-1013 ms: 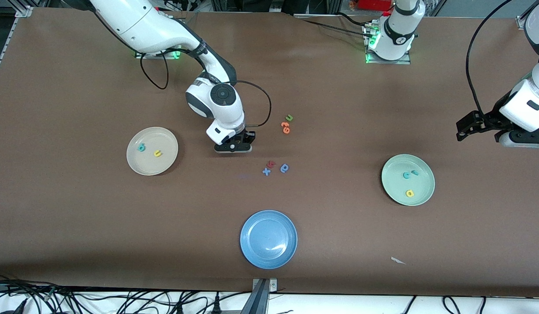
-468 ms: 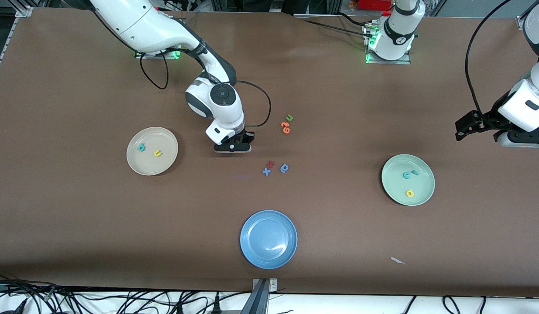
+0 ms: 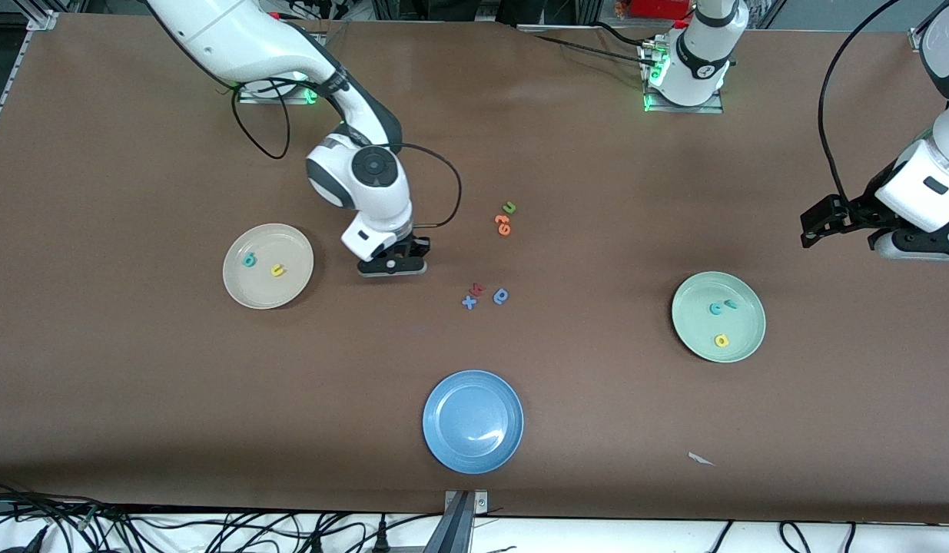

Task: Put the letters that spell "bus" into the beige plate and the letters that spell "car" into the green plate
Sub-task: 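Grasp the yellow n with the right gripper, then release the yellow n onto the beige plate with the right gripper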

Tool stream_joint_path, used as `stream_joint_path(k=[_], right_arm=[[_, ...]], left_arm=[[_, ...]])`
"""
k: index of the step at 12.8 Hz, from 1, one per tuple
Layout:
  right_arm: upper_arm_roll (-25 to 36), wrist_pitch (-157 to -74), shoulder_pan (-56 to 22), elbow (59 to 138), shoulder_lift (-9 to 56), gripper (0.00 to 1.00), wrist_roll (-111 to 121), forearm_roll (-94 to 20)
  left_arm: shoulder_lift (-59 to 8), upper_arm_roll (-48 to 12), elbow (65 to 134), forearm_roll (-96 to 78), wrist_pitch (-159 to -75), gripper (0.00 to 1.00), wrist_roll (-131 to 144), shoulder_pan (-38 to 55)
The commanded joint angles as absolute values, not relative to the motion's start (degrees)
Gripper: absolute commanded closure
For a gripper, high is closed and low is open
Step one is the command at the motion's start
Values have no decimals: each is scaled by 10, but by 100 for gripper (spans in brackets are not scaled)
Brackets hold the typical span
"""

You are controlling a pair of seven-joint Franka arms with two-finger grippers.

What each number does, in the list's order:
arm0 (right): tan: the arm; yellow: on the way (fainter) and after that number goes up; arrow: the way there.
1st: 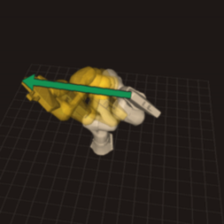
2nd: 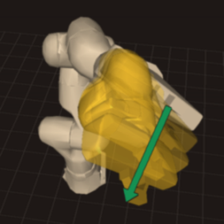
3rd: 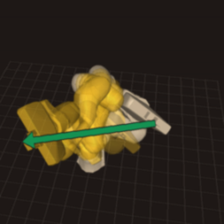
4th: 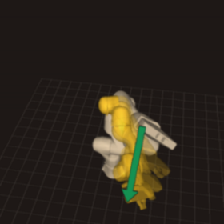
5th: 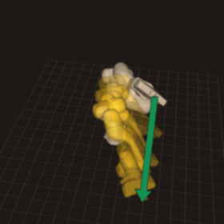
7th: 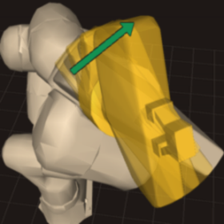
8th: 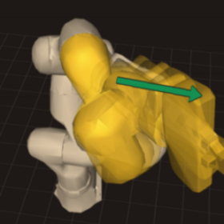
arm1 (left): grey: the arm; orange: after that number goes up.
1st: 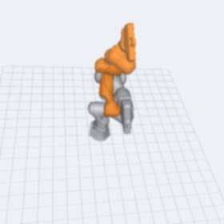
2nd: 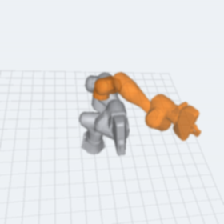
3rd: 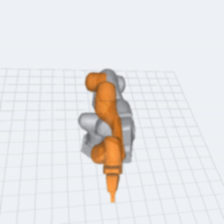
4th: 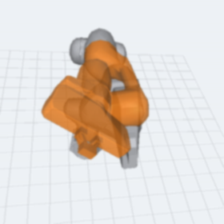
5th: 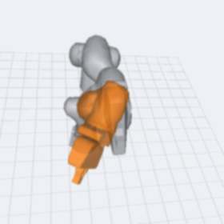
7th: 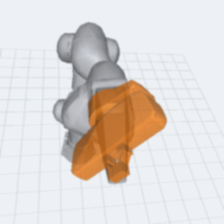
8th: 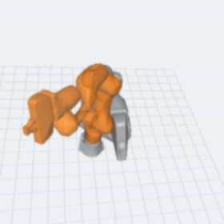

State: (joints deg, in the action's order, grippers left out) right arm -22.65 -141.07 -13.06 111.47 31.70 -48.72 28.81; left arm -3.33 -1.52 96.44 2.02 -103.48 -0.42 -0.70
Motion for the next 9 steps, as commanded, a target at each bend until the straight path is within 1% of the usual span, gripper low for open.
stream_joint_path(k=[1, 5, 9], right_arm=[[-231, -1410, -81, 1198, 240, 84, -409, 287], [-231, -1408, -4, 1269, 173, 83, -273, 287], [-231, -1360, 35, 1283, 146, 81, -204, 287]], left_arm=[[-33, -15, 960, 11, -1027, 0, -7, -5], [-33, -15, 960, 11, -1027, 0, -7, -4], [-33, -15, 960, 11, -1027, 0, -7, -4]])
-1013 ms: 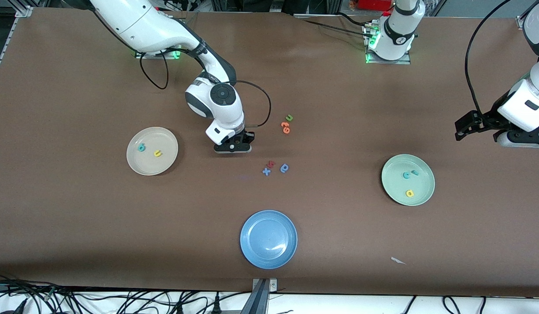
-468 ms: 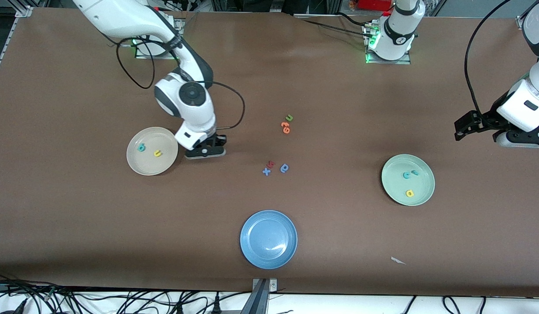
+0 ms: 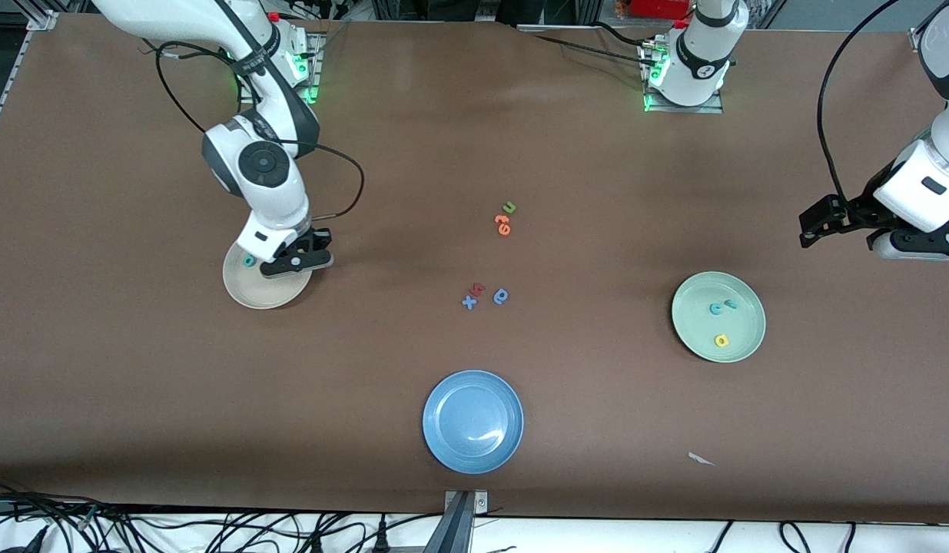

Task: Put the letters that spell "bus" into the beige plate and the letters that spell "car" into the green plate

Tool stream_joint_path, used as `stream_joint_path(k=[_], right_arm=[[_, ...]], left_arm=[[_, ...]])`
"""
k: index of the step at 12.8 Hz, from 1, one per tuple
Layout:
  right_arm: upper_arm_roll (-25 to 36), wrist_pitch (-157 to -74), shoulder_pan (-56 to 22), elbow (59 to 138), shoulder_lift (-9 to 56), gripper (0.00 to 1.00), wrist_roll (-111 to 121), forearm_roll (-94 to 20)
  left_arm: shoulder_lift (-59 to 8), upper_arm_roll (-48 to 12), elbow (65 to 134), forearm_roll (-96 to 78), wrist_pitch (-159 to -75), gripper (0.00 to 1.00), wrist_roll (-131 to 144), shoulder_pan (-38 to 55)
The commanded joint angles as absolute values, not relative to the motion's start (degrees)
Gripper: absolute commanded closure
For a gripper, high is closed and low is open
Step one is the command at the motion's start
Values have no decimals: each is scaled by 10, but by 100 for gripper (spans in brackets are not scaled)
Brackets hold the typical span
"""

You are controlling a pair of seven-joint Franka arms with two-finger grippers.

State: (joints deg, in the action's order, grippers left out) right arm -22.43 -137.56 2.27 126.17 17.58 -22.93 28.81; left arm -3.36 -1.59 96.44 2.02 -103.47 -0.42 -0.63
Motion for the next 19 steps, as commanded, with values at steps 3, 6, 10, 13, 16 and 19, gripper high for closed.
stream_joint_path(k=[3, 6, 10, 13, 16, 19], right_arm=[[-231, -1360, 49, 1292, 142, 69, -192, 286], [-231, -1359, 49, 1292, 143, 35, -192, 263], [-231, -1360, 49, 1291, 142, 1, -192, 261], [-230, -1358, 49, 1284, 137, 0, -180, 261], [-233, -1357, 49, 1260, 120, 0, -179, 226], [-236, -1281, 48, 1209, 106, 0, -176, 189]], left_arm=[[-33, -15, 960, 11, -1027, 0, -7, -4], [-33, -15, 960, 11, -1027, 0, -7, -4], [-33, -15, 960, 11, -1027, 0, -7, -4], [-33, -15, 960, 11, -1027, 0, -7, -4], [-33, -15, 960, 11, -1027, 0, -7, -4], [-33, -15, 960, 11, -1027, 0, -7, -4]])
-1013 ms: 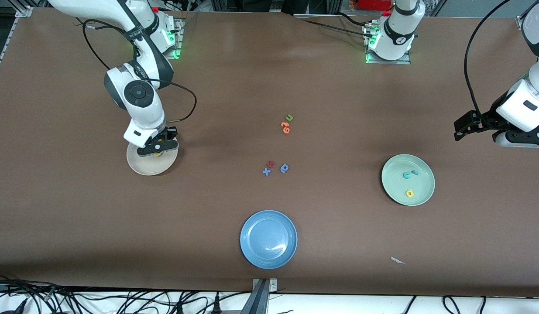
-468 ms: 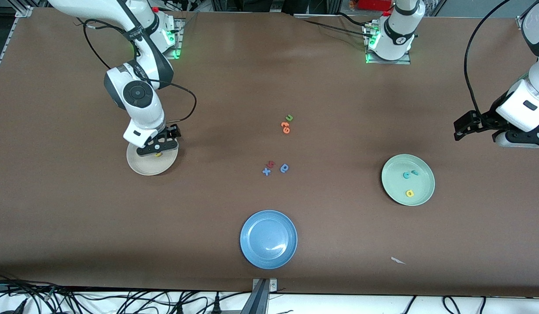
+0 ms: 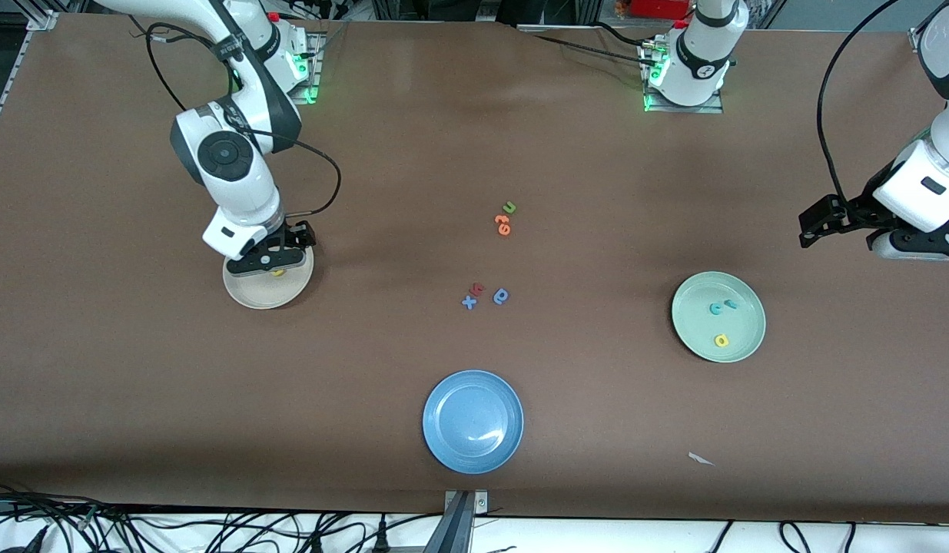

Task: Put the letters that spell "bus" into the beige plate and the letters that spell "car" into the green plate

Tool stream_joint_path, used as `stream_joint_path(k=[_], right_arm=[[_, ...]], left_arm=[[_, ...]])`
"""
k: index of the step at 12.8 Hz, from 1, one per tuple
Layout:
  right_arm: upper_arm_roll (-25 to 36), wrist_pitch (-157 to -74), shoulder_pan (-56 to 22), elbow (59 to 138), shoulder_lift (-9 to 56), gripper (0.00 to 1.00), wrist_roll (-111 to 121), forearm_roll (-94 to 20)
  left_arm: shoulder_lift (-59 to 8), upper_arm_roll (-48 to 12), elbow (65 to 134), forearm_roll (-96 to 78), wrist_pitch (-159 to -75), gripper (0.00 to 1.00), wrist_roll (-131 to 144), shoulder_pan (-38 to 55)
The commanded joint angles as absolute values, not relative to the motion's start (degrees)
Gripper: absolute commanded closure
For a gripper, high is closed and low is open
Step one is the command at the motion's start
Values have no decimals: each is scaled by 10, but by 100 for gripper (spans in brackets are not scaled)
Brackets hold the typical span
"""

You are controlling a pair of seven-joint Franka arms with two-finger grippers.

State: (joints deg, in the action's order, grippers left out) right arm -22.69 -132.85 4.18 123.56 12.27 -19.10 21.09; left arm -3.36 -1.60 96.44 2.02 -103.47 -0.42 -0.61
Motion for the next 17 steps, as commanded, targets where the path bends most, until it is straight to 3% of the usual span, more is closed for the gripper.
stream_joint_path(k=[1, 4, 7, 14, 17], right_arm=[[-236, -1257, 48, 1192, 99, 0, -165, 179], [-229, -1157, 48, 1108, 89, 0, -82, 91], [-183, -1071, 47, 1024, 88, 0, -24, 50], [14, -932, -35, 904, 88, 0, 115, -21], [34, -905, -38, 883, 89, 0, 137, -23]], left_arm=[[-33, -15, 960, 11, -1027, 0, -7, -4], [-33, -15, 960, 11, -1027, 0, -7, -4], [-33, -15, 960, 11, -1027, 0, -7, -4], [-33, -15, 960, 11, -1027, 0, -6, -4], [-33, -15, 960, 11, -1027, 0, -6, -3]])
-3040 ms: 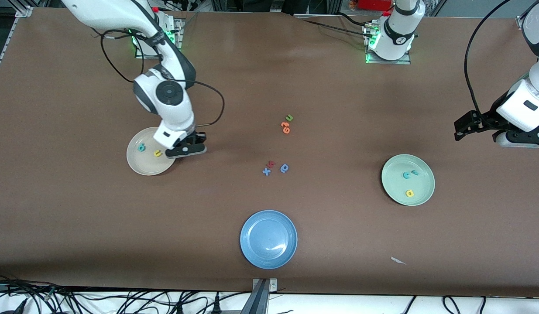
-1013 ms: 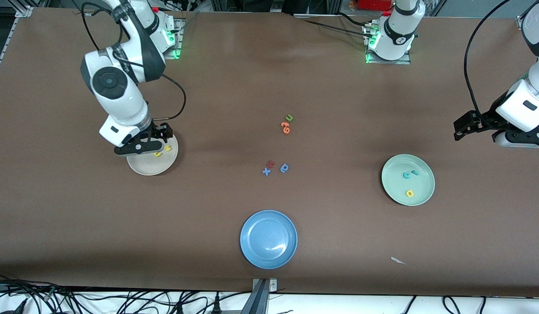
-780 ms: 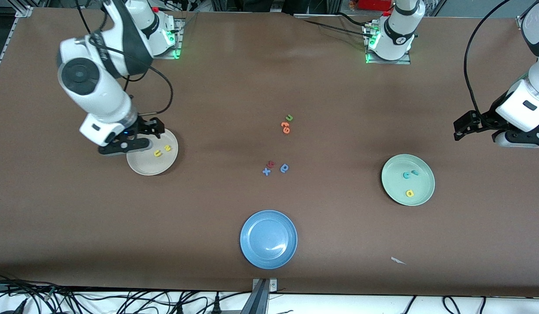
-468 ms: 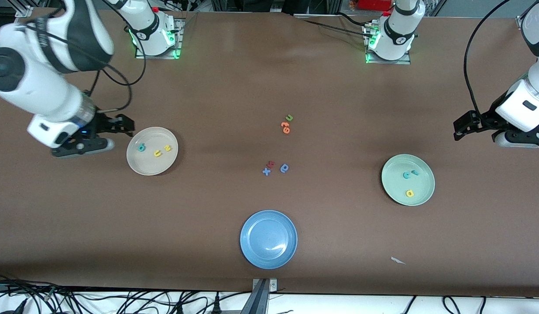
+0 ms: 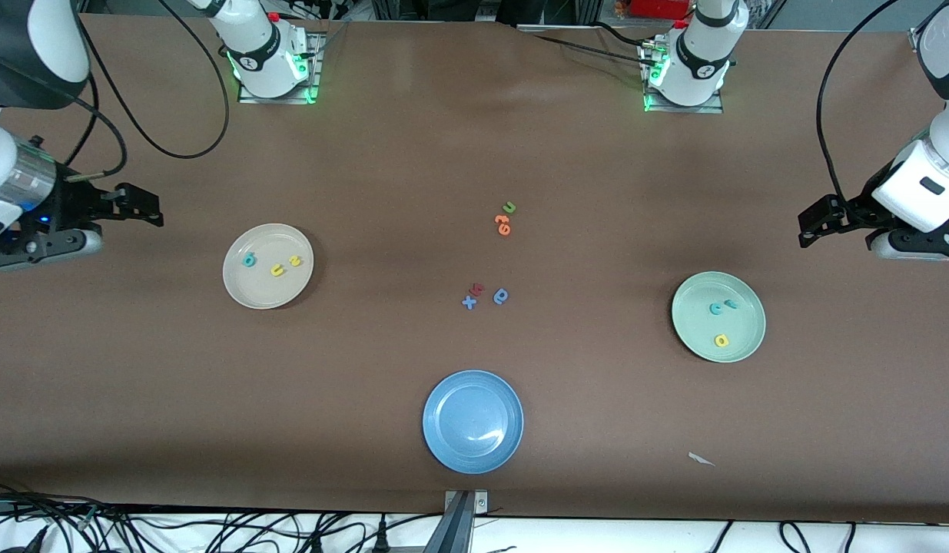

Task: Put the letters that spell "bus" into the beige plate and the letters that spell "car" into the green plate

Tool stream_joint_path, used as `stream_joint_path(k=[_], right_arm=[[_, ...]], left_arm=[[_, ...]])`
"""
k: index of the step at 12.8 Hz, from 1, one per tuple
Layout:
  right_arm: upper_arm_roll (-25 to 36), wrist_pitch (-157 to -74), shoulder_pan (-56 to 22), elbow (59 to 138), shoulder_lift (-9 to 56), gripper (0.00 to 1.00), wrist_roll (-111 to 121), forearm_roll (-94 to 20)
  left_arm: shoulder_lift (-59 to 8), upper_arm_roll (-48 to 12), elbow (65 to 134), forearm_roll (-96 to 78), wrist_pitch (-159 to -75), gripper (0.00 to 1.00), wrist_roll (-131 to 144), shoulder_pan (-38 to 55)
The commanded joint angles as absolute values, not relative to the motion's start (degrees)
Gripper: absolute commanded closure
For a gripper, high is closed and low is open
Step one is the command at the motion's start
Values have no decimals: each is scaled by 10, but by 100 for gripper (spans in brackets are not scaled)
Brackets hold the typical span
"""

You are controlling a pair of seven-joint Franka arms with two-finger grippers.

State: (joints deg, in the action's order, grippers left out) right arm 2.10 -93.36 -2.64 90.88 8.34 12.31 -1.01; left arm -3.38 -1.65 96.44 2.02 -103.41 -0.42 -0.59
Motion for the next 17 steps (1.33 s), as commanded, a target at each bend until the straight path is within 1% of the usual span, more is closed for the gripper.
stream_joint_path(k=[1, 3, 17], right_arm=[[34, -897, -37, 876, 90, 0, 137, -24], [34, -881, -33, 854, 96, 0, 138, -26], [34, -881, -30, 852, 97, 0, 132, -15]], left_arm=[[-33, -15, 960, 11, -1025, 0, -6, -4], [-33, -15, 960, 11, -1025, 0, -6, -3], [-34, -15, 960, 11, -1024, 0, -6, -3]])
